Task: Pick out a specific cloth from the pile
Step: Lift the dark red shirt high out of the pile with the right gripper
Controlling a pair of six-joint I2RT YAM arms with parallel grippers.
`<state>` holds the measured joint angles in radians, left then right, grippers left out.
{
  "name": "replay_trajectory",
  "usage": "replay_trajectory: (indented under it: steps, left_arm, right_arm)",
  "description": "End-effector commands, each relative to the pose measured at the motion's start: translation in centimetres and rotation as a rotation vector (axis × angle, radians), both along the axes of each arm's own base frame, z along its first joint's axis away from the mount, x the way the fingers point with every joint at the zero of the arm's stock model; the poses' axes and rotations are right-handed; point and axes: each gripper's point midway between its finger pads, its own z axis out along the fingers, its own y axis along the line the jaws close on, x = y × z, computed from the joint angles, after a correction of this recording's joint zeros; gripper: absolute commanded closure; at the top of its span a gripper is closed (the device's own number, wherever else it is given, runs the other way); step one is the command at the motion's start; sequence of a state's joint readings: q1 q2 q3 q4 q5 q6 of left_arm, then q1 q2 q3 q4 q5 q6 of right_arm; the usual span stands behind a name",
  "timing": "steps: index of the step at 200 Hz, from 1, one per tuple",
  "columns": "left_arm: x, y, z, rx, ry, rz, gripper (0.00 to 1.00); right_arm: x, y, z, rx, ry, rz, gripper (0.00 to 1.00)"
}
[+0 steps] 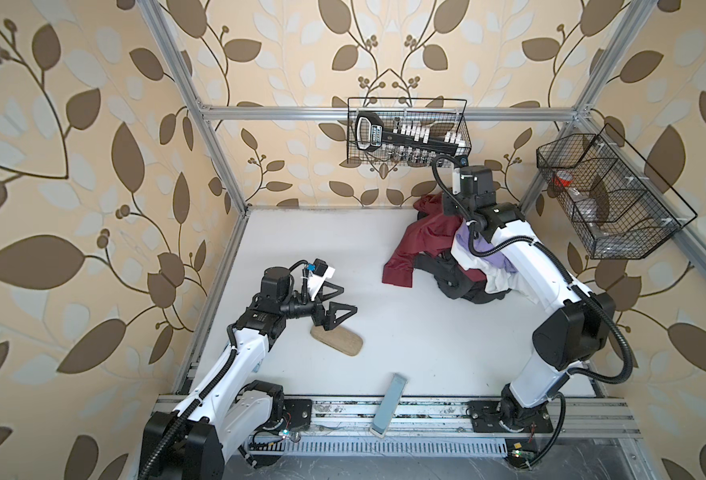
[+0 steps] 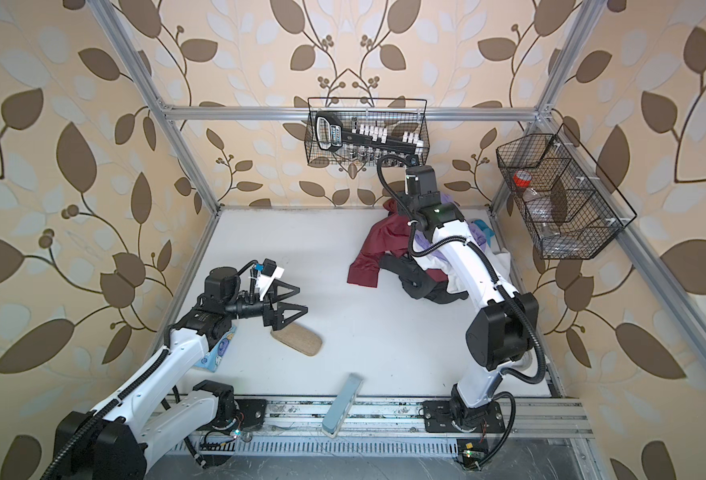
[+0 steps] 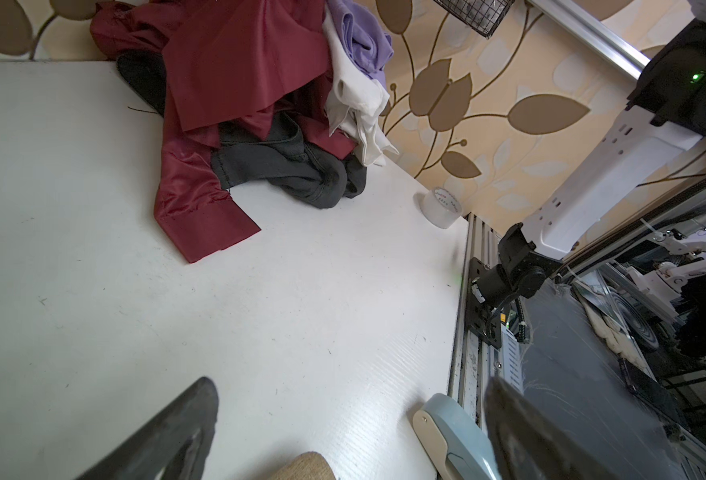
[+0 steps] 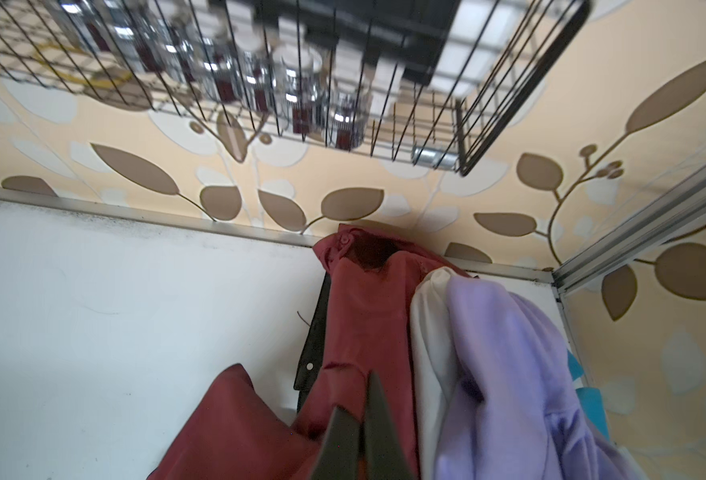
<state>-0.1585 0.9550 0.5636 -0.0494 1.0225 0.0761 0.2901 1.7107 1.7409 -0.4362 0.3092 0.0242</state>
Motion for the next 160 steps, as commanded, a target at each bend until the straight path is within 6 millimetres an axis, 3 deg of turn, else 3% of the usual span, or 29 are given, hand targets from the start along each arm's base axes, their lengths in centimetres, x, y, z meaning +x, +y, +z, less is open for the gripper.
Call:
replay_trajectory:
  steps: [1, 73, 160]
  left_arm:
    - [-0.6, -0.5, 2.0, -0.019, -0.071, -0.048, 0.01]
    - [-0.8, -0.7, 2.1, -0.014, -0.081, -0.051, 0.01]
    - [-1.0, -0.8, 2.1, -0.011, -0.085, -0.057, 0.01]
  right_arm:
    - [-1.1, 0.2, 4.0, 0.007, -0.101, 0.044, 1.0]
    - [-4.7, 2.5, 12.1, 0.097, -0.281, 0.246, 1.0]
    - [-9.8, 2.3, 22.7, 0.13, -0.523, 0.326, 1.0]
